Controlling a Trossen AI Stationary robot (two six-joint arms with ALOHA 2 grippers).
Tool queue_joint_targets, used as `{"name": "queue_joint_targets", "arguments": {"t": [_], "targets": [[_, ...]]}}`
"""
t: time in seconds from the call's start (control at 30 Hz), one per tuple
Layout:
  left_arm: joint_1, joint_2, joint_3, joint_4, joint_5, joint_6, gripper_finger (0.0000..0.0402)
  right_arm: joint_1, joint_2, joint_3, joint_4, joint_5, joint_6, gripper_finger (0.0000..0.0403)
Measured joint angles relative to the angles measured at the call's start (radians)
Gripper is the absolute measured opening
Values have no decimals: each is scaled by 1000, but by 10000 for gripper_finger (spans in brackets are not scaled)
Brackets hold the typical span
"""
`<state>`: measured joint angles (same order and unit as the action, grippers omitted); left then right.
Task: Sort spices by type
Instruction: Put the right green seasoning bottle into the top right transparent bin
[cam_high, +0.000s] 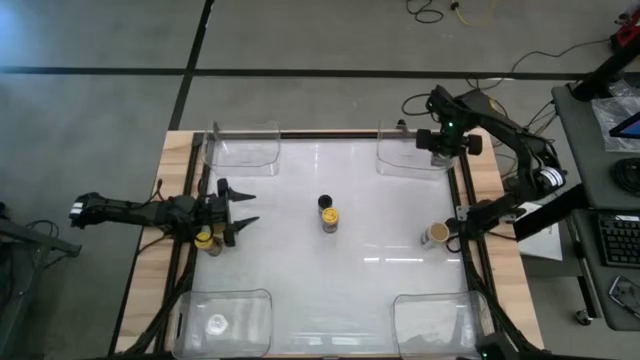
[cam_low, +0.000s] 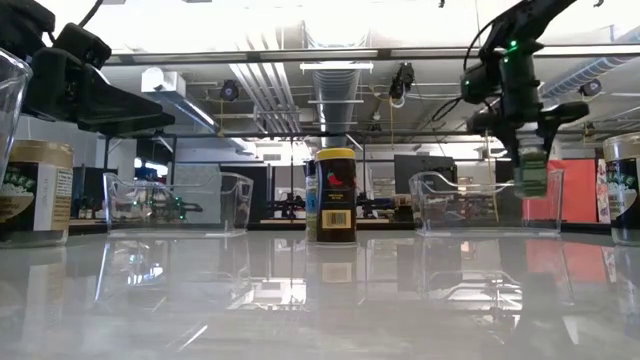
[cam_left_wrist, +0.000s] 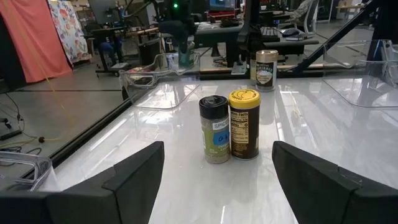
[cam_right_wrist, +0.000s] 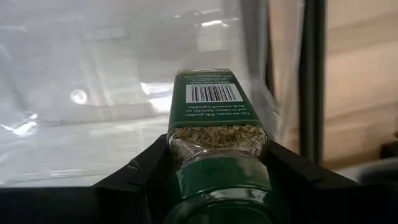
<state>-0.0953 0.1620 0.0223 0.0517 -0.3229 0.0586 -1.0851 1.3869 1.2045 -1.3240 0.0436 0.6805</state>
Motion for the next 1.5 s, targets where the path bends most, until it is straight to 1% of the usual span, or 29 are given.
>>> {"name": "queue_joint_targets", "arguments": {"t": [0.17,0.6,0.83,0.97,1.07,1.3,1.43,1.5], "targets": [[0,0,0,0,0,0,283,0,2,-10,15,11,12,191],[0,0,0,0,0,0,283,16,10,-119,139,9,113,192],[0,0,0,0,0,0,283,48,12,-120,166,-9,148,191],[0,0,0,0,0,0,283,72,36,-91,175,-31,163,191],[0,0,0,0,0,0,283,96,74,-54,179,-68,171,190],[0,0,0,0,0,0,283,144,221,65,179,-138,155,192],[0,0,0,0,0,0,283,148,296,133,177,-195,122,192],[0,0,0,0,0,0,283,145,321,157,169,-206,111,195]]}}
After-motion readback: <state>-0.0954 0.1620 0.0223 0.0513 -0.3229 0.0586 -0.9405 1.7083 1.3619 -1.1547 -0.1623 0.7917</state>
